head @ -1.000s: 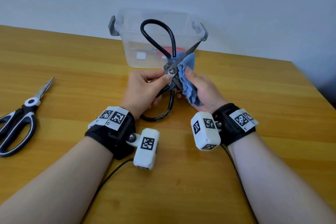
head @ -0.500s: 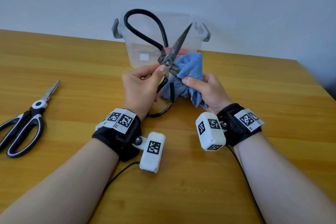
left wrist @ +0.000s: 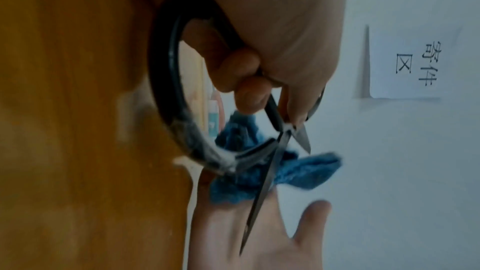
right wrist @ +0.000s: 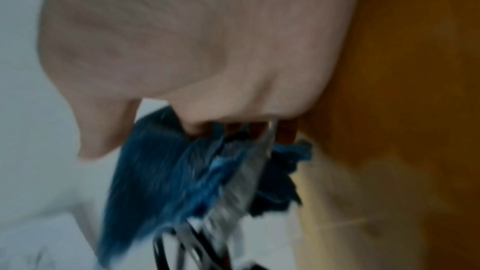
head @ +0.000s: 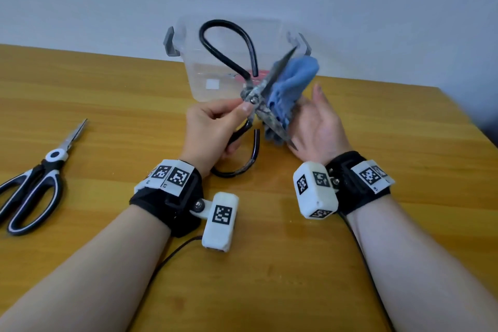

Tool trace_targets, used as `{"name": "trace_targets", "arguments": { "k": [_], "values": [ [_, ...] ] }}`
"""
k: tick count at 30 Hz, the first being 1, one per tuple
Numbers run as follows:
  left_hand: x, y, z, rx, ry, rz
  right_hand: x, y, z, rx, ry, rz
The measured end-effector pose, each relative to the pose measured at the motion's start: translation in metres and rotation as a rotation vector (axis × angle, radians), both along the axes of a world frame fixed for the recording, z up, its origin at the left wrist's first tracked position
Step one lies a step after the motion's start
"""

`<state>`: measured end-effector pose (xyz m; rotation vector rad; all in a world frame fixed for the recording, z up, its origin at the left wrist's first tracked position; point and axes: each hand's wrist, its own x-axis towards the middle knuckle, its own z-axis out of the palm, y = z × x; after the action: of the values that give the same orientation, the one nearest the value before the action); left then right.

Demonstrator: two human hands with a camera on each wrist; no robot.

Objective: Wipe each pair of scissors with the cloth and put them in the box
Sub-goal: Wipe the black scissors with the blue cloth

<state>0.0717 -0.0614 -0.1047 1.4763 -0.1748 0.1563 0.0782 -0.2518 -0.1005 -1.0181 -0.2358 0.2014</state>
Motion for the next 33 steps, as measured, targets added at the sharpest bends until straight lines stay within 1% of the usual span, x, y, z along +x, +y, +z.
{"name": "trace_targets", "arguments": {
  "k": [2,4,6,12,17,23,27,29,33],
  "values": [
    [-0.001,-0.001,-0.001,0.091,-0.024,-0.054,-0.002,0.005,-0.006,-0.113,0.004,0.036],
    [-0.002,-0.002,-0.002,0.132,-0.033,-0.07,-0.002,0.008,-0.01,-0.229,-0.017,0.007],
    [-0.002,-0.003,-0.002,0.135,-0.042,-0.072,-0.001,0.008,-0.01,-0.339,-0.026,-0.065],
    [-0.001,-0.004,-0.003,0.106,-0.032,0.029,0.001,0.01,-0.013,-0.514,-0.069,-0.159],
    [0.001,-0.004,-0.001,0.022,-0.019,0.128,-0.001,0.008,-0.012,-0.517,-0.085,-0.153],
    [0.003,-0.006,0.001,-0.045,-0.004,0.181,0.0,0.006,-0.014,-0.497,-0.102,-0.232],
    [0.002,-0.004,0.002,-0.073,0.034,0.255,0.001,0.002,-0.013,-0.499,-0.09,-0.269],
    [0.001,-0.004,0.004,-0.121,0.05,0.271,0.002,0.0,-0.012,-0.468,-0.076,-0.296],
    [-0.001,-0.006,0.006,-0.141,0.038,0.246,0.005,-0.001,-0.009,-0.358,-0.009,-0.394]
  ]
}}
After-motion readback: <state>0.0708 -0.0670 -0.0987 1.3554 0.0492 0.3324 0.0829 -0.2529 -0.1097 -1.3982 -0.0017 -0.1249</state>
